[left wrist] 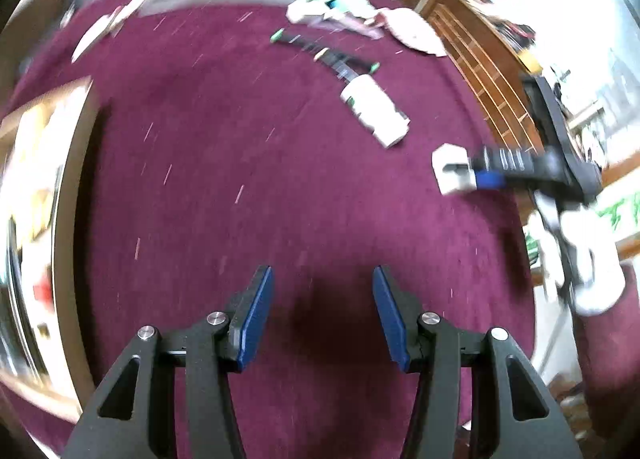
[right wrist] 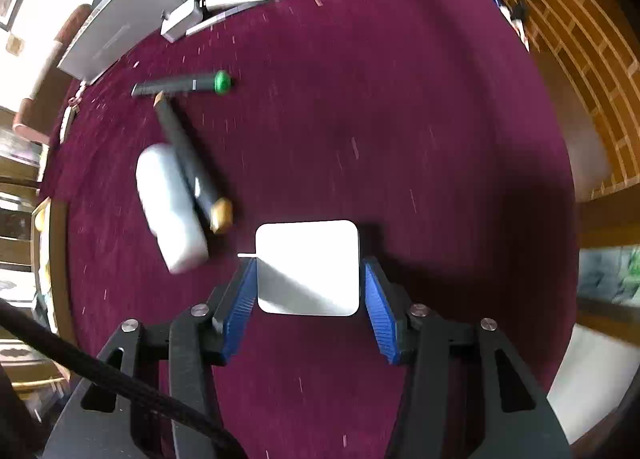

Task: Organize objects
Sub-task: 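Grasp the white green-labelled bottle with the left gripper while the right holds the charger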

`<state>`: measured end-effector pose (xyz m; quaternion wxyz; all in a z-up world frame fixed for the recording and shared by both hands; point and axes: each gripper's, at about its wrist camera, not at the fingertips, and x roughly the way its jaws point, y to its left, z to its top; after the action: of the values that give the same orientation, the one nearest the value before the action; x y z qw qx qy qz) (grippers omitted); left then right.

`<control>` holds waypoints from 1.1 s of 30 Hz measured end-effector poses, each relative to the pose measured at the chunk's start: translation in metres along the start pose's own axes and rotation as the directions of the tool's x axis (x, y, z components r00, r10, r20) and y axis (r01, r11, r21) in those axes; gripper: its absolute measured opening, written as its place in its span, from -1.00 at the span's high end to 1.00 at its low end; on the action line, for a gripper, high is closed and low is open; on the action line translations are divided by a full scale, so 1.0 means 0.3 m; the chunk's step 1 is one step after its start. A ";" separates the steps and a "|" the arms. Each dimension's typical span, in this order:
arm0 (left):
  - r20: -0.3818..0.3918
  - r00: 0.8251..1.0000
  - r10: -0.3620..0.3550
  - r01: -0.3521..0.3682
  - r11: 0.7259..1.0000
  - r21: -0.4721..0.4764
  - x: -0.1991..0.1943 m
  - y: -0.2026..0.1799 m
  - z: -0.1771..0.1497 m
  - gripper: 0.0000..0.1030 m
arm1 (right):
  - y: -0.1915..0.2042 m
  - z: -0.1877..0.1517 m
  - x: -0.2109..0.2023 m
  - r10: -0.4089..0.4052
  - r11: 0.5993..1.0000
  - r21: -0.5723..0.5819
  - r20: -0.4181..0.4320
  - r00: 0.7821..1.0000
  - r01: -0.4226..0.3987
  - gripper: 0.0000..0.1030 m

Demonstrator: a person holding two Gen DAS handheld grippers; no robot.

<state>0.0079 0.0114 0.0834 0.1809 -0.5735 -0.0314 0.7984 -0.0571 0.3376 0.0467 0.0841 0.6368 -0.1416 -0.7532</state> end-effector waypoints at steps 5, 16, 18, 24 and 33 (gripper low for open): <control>-0.009 0.999 -0.045 0.044 0.997 -0.066 0.109 -0.032 0.180 0.12 | -0.017 -0.146 -0.040 0.010 1.000 0.008 0.020 1.000 -0.010 -0.03; -0.008 0.999 0.035 -0.035 0.997 -0.074 0.412 -0.176 0.402 0.10 | 0.025 -0.164 -0.015 -0.012 1.000 0.010 0.069 0.998 0.012 -0.04; 0.000 0.999 0.045 -0.045 0.997 -0.066 0.428 -0.191 0.408 0.06 | 0.029 -0.165 -0.012 -0.013 1.000 0.006 0.072 0.997 0.013 -0.04; -0.015 0.999 0.034 -0.034 0.999 -0.038 0.457 -0.206 0.427 0.12 | 0.021 -0.177 -0.018 -0.005 1.000 0.000 0.080 0.997 0.006 -0.08; -0.051 0.998 0.025 -0.024 0.999 0.022 0.393 -0.161 0.343 0.52 | 0.023 -0.176 -0.017 0.006 1.000 -0.013 0.083 0.997 -0.005 -0.14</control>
<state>-0.1078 0.1109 0.0243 0.1779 -0.5920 -0.0111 0.7860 -0.0046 0.3269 0.0457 0.0845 0.6039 -0.1417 -0.7798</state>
